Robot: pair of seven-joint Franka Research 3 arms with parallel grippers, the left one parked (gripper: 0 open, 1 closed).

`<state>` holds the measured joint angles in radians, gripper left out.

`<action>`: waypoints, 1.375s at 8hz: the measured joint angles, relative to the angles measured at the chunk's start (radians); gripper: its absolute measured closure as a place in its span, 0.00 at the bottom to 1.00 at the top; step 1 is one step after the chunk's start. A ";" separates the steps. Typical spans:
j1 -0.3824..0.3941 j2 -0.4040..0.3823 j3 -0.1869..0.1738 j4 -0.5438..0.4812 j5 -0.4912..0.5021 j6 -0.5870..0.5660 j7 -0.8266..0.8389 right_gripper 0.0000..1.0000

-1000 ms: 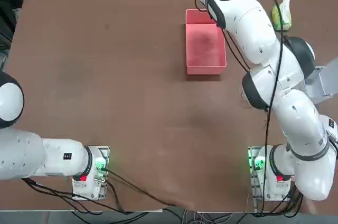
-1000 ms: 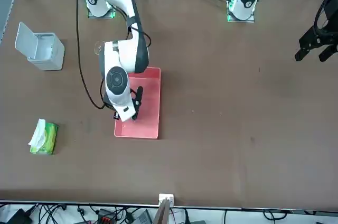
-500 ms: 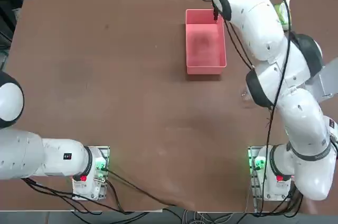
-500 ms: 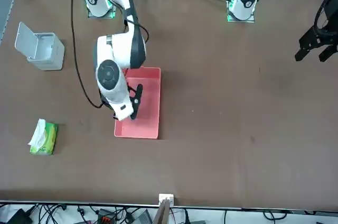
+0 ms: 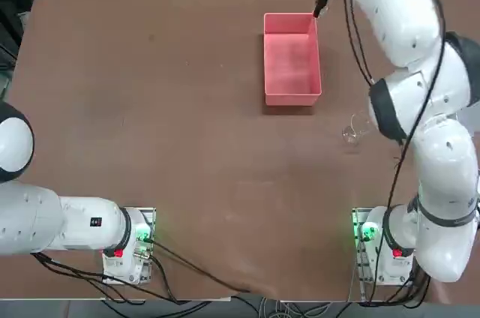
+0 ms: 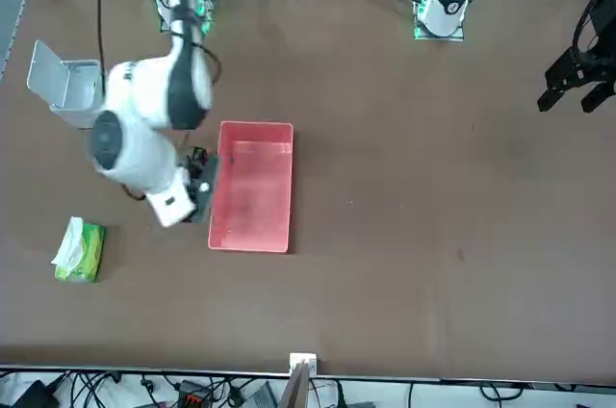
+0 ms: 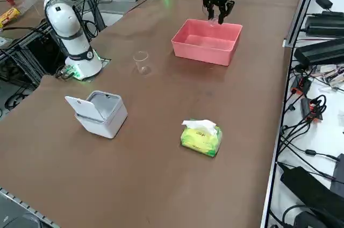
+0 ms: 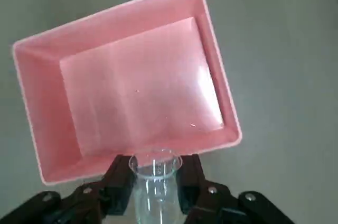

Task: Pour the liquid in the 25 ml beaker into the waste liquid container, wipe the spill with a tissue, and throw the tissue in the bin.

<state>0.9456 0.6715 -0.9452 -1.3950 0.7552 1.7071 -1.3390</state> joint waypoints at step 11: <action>-0.521 -0.166 0.155 -0.418 0.534 -0.144 -0.914 0.53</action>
<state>0.4244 0.5050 -0.7902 -1.8133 1.2889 1.5629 -2.2531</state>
